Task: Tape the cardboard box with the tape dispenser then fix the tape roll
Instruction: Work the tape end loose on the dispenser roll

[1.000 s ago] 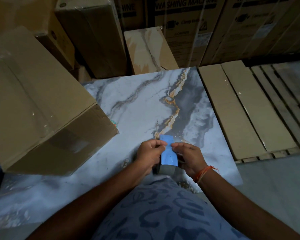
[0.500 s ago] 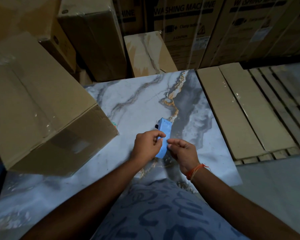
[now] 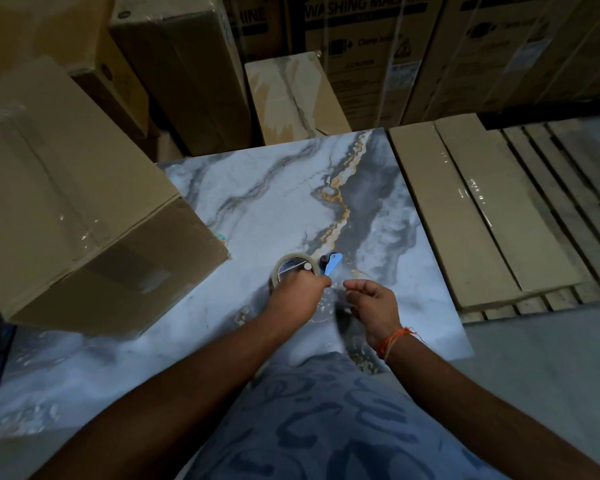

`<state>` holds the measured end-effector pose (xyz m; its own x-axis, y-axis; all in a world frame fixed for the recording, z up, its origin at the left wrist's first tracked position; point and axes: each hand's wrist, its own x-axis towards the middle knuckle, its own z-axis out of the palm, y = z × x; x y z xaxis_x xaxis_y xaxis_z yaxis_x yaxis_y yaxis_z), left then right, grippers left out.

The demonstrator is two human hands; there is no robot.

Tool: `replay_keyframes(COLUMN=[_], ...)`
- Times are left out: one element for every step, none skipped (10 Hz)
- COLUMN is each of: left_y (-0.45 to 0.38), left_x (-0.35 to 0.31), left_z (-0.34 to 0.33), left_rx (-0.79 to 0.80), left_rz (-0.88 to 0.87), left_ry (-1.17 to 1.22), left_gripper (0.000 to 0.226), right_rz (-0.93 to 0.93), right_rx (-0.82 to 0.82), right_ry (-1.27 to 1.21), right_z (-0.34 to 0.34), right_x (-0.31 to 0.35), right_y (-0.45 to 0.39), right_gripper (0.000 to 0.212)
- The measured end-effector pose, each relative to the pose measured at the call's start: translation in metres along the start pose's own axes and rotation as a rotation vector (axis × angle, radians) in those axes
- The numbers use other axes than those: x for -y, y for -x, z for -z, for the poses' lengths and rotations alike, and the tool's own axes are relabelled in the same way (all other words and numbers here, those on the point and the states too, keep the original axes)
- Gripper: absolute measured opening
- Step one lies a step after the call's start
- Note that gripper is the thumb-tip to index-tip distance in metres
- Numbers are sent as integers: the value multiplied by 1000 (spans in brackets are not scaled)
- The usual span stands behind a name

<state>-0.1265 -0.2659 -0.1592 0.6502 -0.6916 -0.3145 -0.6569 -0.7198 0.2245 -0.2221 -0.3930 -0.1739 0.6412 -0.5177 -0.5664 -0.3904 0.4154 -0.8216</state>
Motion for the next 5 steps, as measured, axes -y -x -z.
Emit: replay_keyframes(left_y=[4,9,17,25,37], left_x=[-2,-5,-9,-11,-14], left_z=[-2,-1,0,1,5], left_rx=[-16,-38,-80,-152,-299], left_rz=[18,46,70,91,105], left_ry=[-85,-88,-72,-57,-2], left_gripper=[37,34,29,30,30], right_rz=[-4,-15,-16,6,45], right_rx=[16,48,96,146,167], right_ry=[19,36,60,74,144], right_z=[10,17,20,20,15], right_x=[-1,-1,3,4,7], right_y=[-2,-5,-4,-8,-7], right_gripper=[21,22,21,21,21])
